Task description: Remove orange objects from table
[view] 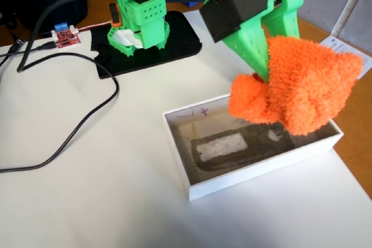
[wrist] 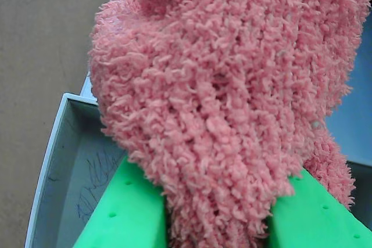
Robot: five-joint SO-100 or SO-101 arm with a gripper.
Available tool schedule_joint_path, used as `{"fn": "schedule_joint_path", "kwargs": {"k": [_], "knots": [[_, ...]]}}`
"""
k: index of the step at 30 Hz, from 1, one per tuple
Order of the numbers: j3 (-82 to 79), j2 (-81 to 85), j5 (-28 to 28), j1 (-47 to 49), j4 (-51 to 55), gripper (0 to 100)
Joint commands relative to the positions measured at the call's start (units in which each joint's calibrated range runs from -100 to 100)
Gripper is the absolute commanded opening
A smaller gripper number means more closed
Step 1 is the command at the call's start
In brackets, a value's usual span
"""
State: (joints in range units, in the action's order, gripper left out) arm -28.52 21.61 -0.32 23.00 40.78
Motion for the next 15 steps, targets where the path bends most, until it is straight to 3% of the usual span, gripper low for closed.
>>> {"fn": "schedule_joint_path", "kwargs": {"k": [1,4,10,15], "knots": [[-1.8,3.5,-0.1,4.7,-3.4,0],[0.1,3.9,-1.4,8.0,-3.4,0],[-6.8,2.9,1.6,-1.4,-6.5,0],[-2.0,1.7,-0.3,1.1,-5.9,0]]}}
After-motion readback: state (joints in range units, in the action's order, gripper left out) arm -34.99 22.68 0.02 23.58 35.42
